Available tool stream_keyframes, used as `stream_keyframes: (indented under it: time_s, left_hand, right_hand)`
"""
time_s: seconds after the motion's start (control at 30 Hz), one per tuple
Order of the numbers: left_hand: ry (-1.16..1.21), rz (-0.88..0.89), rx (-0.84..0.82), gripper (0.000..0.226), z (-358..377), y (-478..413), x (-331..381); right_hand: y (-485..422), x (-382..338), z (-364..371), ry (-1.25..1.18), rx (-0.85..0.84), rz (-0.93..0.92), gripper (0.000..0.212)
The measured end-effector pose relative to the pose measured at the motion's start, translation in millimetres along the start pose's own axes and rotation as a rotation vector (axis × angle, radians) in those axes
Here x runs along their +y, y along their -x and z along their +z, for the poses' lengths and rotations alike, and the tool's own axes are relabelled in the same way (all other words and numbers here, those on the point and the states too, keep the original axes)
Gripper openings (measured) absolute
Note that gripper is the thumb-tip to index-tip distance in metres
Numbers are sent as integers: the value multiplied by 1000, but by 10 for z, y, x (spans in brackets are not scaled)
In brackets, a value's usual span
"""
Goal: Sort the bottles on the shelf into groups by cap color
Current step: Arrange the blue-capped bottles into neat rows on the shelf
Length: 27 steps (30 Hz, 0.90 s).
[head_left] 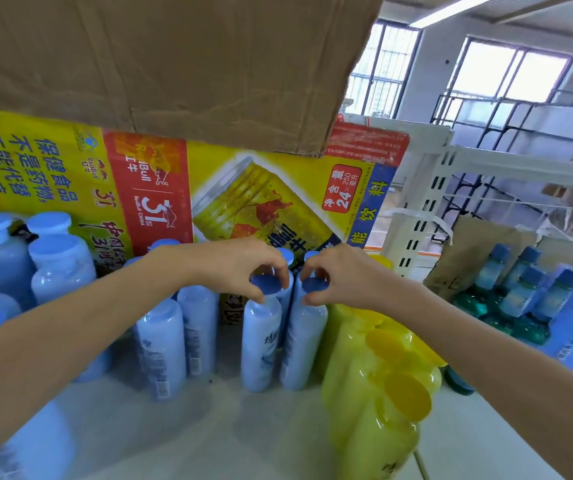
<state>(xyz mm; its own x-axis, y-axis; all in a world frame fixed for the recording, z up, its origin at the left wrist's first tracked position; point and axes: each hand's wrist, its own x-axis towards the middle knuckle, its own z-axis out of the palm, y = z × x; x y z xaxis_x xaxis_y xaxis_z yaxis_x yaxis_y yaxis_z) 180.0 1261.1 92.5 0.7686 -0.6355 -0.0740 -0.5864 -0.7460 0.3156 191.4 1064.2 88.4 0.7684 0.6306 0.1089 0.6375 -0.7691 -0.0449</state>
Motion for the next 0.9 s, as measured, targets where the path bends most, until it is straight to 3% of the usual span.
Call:
stream_keyframes:
  time_s: [0.37, 0.57, 0.7, 0.9]
  left_hand:
    - [106, 15, 45, 31, 43, 63, -38]
    - [88, -99, 145, 44, 54, 43, -53]
    - [4, -124, 158, 44, 78, 29, -52]
    - [125, -100, 154, 39, 80, 36, -51]
  right_hand:
    - [-81, -61, 47, 101, 48, 80, 55]
    - [-18, 63, -67, -56, -192, -94, 50]
    - [-10, 73, -48, -34, -154, -98, 46]
    - [6, 33, -39, -12, -80, -77, 41]
